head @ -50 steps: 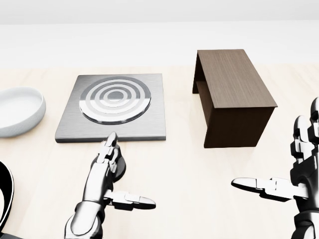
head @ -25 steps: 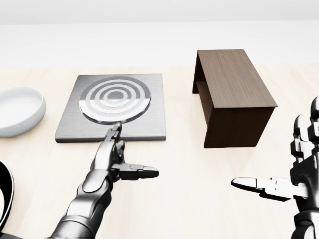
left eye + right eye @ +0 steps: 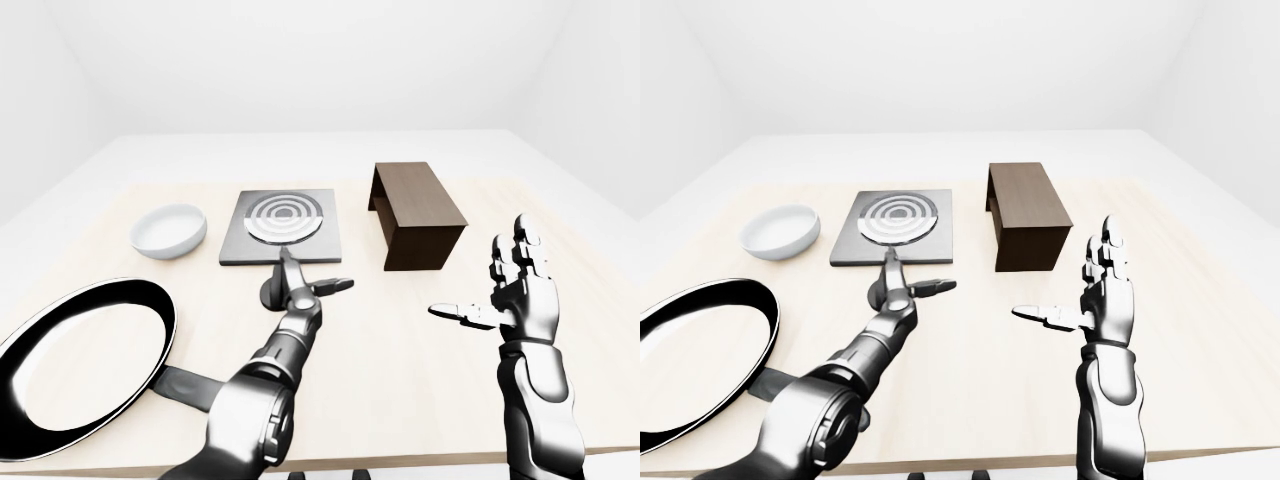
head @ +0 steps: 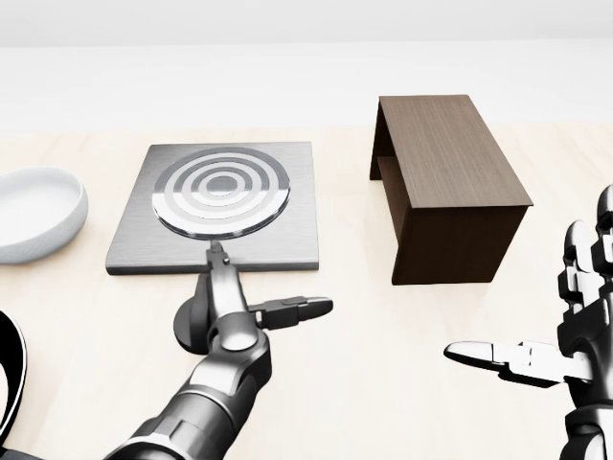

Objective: Turn on the stove.

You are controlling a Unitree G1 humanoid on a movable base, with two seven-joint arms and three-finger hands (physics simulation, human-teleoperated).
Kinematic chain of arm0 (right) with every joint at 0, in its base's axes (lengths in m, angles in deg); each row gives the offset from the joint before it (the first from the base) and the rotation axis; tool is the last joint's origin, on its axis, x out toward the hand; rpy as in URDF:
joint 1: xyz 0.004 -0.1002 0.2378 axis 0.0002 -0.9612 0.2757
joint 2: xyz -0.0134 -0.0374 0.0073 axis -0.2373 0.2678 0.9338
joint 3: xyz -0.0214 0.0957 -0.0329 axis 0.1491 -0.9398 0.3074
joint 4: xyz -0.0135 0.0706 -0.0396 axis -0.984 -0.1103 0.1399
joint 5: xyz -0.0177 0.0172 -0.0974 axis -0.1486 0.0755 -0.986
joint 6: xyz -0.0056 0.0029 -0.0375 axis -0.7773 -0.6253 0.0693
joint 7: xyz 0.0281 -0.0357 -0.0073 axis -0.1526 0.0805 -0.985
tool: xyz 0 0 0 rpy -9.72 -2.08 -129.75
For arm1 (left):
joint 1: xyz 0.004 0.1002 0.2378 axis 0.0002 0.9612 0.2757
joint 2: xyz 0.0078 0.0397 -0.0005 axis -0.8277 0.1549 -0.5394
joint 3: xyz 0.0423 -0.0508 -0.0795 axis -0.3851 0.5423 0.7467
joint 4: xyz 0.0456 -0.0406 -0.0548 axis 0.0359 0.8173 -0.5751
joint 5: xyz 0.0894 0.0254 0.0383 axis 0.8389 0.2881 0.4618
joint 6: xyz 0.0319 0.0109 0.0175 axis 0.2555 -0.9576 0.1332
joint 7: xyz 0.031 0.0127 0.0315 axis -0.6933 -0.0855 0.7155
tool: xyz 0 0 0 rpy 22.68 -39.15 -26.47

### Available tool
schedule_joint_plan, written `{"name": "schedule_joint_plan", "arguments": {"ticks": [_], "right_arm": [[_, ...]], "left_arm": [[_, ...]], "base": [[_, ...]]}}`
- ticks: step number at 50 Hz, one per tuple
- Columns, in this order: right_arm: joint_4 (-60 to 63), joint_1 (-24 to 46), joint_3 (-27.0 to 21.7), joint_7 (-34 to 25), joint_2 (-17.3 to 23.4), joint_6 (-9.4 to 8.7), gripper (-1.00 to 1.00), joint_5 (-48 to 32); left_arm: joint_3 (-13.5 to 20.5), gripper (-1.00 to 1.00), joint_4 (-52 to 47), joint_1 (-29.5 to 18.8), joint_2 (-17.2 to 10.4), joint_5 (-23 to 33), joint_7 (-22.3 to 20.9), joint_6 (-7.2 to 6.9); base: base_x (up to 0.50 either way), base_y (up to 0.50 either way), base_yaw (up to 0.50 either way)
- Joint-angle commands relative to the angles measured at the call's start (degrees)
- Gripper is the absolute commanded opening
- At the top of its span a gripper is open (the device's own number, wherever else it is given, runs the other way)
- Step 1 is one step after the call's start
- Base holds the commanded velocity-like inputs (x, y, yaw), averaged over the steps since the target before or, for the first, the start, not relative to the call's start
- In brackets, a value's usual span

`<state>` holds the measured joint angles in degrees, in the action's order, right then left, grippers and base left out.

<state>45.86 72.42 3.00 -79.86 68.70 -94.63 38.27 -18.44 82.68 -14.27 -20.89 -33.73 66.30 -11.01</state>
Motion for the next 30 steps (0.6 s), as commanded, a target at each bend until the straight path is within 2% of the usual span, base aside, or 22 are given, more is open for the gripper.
{"name": "schedule_joint_plan", "arguments": {"ticks": [1, 5, 9, 18, 19, 22, 23, 24, 27, 30], "right_arm": [[-0.4, 0.2, -0.1, -0.2, 0.1, 0.00, 1.00, 0.1], [-1.0, 0.4, 0.0, -0.2, 0.2, 0.00, 1.00, 0.1], [-1.0, 0.4, 0.1, -0.2, 0.2, 0.00, 1.00, 0.1], [-1.1, 0.4, 0.1, -0.2, 0.3, 0.00, 1.00, 0.2], [-1.1, 0.4, 0.1, -0.3, 0.3, 0.00, 1.00, 0.2], [-1.0, 0.4, 0.2, -0.3, 0.2, 0.00, 1.00, 0.2], [-1.1, 0.3, 0.2, -0.3, 0.2, 0.00, 1.00, 0.2], [-0.3, 0.1, 0.3, -0.2, 0.1, 0.00, 1.00, 0.2], [0.4, -0.1, 0.3, -0.2, 0.0, 0.00, 1.00, 0.1], [0.1, 0.1, 0.3, -0.3, 0.0, 0.00, 1.00, 0.1]], "left_arm": [[1.4, 1.00, 1.1, -2.1, -15.1, 9.7, 0.0, 0.00], [0.2, 1.00, -1.9, -3.3, -16.3, 14.1, 0.0, 0.00], [-0.6, 1.00, -8.9, -3.4, -16.7, 15.6, 0.0, 0.00], [-0.7, 1.00, -46.6, 5.1, -14.9, 17.9, 0.0, 0.00], [-0.7, 1.00, -55.8, 6.4, -14.5, 18.0, 0.0, 0.00], [-0.6, 1.00, -69.4, 7.9, -14.0, 18.3, 0.0, -5.35], [-0.5, 1.00, -74.5, 8.2, -13.6, 18.4, 0.0, -8.61], [-0.6, 1.00, -77.3, 8.4, -13.5, 18.7, 0.0, -10.00], [-0.4, 1.00, -84.3, 8.5, -13.2, 18.6, 0.0, -10.00], [-0.2, 1.00, -86.9, 8.1, -13.4, 18.3, 0.0, -10.00]], "base": [[0.00, 0.00, 0.00], [0.00, 0.00, 0.00], [0.00, 0.00, 0.00], [0.00, 0.00, 0.00], [0.00, 0.00, 0.00], [0.00, 0.00, 0.00], [0.00, 0.00, 0.00], [0.00, 0.00, 0.00], [0.00, 0.00, 0.00], [0.00, 0.00, 0.00]]}}
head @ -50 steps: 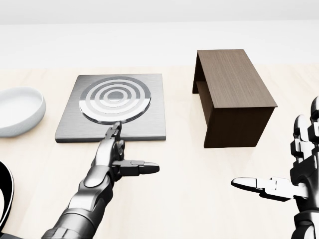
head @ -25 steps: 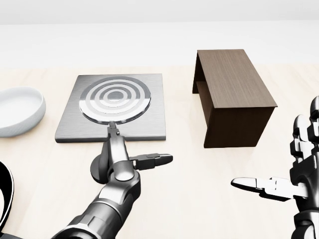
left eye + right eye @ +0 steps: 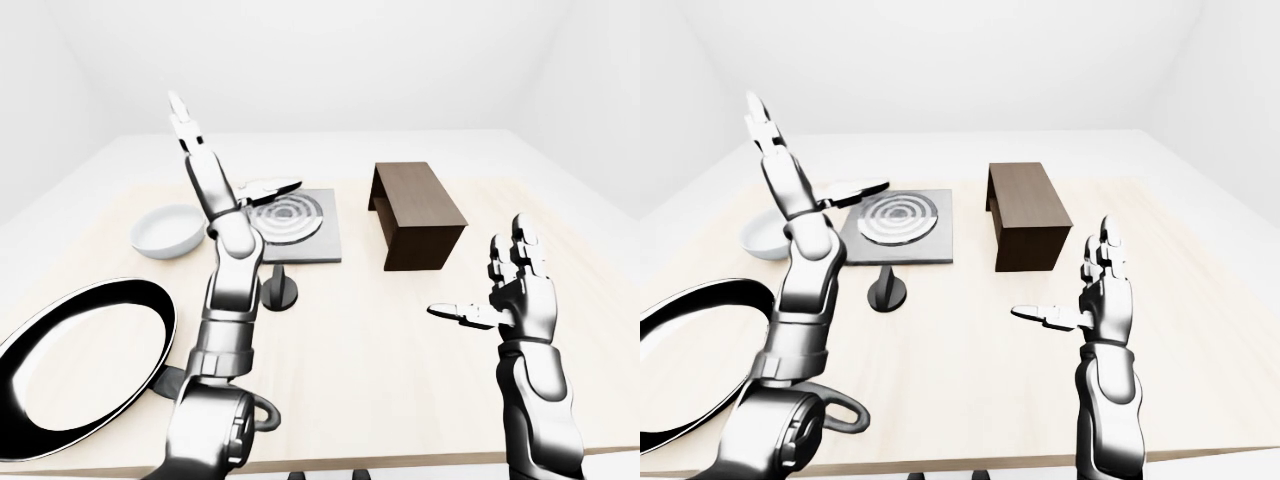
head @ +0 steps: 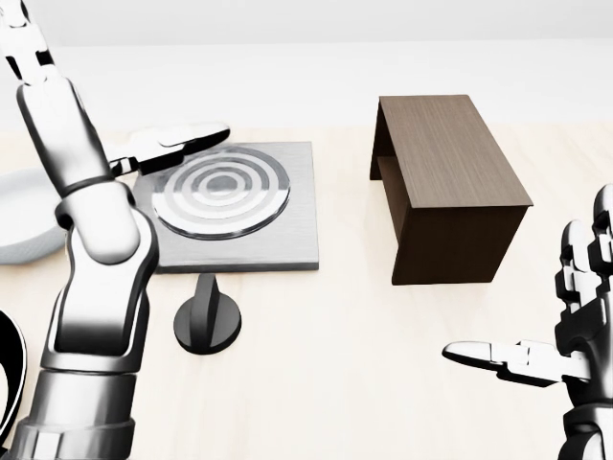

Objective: Turn on the stove.

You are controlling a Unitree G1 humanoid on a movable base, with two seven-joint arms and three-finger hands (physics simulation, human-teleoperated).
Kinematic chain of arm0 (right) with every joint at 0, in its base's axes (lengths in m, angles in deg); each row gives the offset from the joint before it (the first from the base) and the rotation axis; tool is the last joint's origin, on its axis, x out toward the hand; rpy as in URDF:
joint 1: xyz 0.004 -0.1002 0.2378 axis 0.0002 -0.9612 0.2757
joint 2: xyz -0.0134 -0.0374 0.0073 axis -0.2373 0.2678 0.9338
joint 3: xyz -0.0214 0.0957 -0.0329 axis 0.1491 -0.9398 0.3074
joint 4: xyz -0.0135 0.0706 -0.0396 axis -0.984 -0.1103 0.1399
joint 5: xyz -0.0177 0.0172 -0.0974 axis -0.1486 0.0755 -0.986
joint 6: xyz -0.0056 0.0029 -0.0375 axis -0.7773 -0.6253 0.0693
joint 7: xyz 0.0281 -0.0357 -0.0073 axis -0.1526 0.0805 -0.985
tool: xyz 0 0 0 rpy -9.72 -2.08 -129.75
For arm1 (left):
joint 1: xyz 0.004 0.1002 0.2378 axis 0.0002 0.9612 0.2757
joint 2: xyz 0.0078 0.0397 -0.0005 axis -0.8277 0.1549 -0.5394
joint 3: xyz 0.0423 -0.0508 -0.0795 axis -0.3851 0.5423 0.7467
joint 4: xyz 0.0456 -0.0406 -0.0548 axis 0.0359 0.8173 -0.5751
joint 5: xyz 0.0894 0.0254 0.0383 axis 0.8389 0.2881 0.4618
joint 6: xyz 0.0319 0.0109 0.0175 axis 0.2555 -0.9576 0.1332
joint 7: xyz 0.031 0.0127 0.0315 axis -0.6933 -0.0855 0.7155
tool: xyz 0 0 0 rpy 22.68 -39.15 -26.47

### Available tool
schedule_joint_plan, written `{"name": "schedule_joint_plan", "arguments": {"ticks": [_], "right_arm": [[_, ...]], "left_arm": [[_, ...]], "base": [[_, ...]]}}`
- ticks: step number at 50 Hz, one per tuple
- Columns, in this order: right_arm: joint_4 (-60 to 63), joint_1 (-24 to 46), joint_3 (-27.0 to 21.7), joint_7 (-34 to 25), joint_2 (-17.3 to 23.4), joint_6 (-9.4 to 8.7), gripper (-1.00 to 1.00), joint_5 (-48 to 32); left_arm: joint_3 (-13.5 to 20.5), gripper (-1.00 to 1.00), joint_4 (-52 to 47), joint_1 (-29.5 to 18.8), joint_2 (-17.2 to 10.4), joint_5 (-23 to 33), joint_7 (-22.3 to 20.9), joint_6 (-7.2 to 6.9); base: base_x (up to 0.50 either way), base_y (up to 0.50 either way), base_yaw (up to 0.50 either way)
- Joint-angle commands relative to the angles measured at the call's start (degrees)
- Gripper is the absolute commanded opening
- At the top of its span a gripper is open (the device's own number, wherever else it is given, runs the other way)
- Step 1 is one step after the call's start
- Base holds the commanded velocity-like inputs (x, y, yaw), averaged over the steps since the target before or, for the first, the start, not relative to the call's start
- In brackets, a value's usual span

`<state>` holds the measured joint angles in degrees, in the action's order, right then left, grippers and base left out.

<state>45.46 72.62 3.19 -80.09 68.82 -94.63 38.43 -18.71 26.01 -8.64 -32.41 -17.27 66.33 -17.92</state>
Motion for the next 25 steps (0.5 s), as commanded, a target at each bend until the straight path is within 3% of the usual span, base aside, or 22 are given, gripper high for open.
{"name": "schedule_joint_plan", "arguments": {"ticks": [1, 25], "right_arm": [[0.4, -0.2, 0.2, 0.0, -0.2, 0.00, 1.00, -0.1], [-1.3, 0.1, 0.2, 0.0, 0.0, 0.00, 1.00, 0.0]], "left_arm": [[0.1, 1.00, -30.7, 2.4, -2.0, 1.8, 0.0, -3.09], [-0.1, 1.00, -33.2, 2.6, -1.8, 2.4, 0.0, -3.09]], "base": [[0.00, 0.00, 0.00], [0.00, 0.00, 0.00]]}}
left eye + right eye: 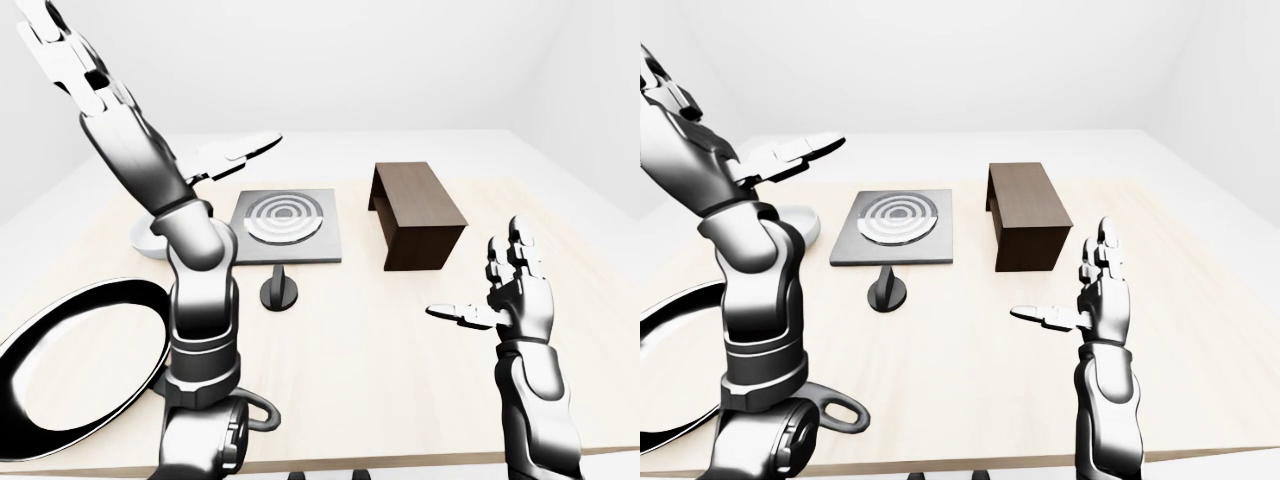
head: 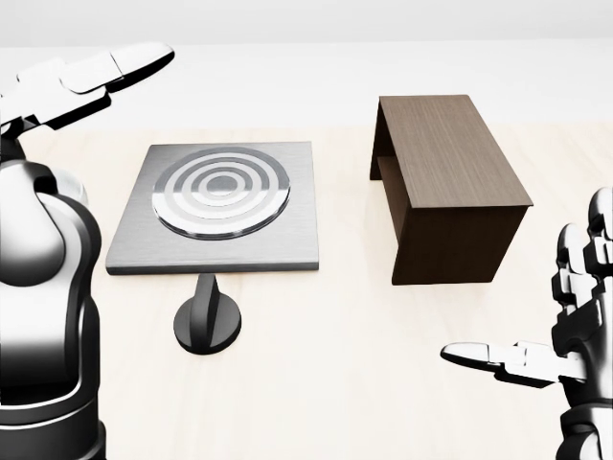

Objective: Turn on the stove.

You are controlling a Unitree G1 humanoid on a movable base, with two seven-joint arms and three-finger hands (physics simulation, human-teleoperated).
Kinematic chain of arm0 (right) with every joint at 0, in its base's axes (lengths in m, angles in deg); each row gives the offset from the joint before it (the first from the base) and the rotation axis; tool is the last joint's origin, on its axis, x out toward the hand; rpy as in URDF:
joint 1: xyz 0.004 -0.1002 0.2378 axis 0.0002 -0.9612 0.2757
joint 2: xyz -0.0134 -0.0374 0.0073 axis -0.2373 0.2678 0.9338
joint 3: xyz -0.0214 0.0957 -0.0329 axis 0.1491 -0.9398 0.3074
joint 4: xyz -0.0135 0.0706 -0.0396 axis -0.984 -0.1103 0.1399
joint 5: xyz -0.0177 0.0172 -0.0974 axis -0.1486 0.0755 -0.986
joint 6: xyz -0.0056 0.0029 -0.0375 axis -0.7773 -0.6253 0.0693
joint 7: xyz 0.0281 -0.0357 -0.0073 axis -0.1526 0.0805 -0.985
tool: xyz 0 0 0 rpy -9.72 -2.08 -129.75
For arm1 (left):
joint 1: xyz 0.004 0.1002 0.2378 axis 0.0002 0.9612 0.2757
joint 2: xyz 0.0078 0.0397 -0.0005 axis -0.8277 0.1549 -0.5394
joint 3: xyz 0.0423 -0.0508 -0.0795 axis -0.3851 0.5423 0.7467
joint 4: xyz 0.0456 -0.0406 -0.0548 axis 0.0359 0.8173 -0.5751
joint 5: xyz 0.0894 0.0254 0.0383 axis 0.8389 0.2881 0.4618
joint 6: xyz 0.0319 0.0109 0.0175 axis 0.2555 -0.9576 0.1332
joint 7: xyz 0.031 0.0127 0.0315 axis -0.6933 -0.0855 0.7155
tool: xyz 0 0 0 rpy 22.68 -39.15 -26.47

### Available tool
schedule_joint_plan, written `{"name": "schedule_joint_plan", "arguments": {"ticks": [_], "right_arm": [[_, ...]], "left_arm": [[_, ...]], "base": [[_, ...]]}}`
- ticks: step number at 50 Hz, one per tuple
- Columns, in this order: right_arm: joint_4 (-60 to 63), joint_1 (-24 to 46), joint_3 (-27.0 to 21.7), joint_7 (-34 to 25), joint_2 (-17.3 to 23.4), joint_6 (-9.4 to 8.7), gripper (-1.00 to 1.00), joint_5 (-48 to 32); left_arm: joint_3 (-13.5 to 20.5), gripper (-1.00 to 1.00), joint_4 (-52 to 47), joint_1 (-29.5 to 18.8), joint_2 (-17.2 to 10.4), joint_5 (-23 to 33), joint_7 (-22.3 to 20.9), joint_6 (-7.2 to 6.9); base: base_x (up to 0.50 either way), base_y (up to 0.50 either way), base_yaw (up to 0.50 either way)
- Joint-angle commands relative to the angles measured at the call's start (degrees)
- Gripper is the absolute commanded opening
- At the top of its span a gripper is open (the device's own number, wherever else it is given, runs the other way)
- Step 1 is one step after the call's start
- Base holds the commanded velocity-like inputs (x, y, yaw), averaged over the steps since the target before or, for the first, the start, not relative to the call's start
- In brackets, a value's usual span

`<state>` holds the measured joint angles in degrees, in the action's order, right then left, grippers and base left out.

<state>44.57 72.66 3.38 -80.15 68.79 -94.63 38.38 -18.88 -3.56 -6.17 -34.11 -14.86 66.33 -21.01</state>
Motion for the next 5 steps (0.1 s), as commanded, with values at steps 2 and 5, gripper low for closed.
{"name": "schedule_joint_plan", "arguments": {"ticks": [2, 5], "right_arm": [[-0.5, 0.1, 0.0, 0.0, 0.1, 0.00, 1.00, 0.0], [-0.2, 0.0, 0.1, 0.0, 0.0, 0.00, 1.00, 0.0]], "left_arm": [[0.0, 1.00, -3.8, 0.2, -0.2, 0.1, 0.0, 0.00], [0.0, 1.00, -3.7, 0.1, -0.2, 0.0, 0.0, 0.00]], "base": [[0.00, 0.00, 0.00], [0.00, 0.00, 0.00]]}}
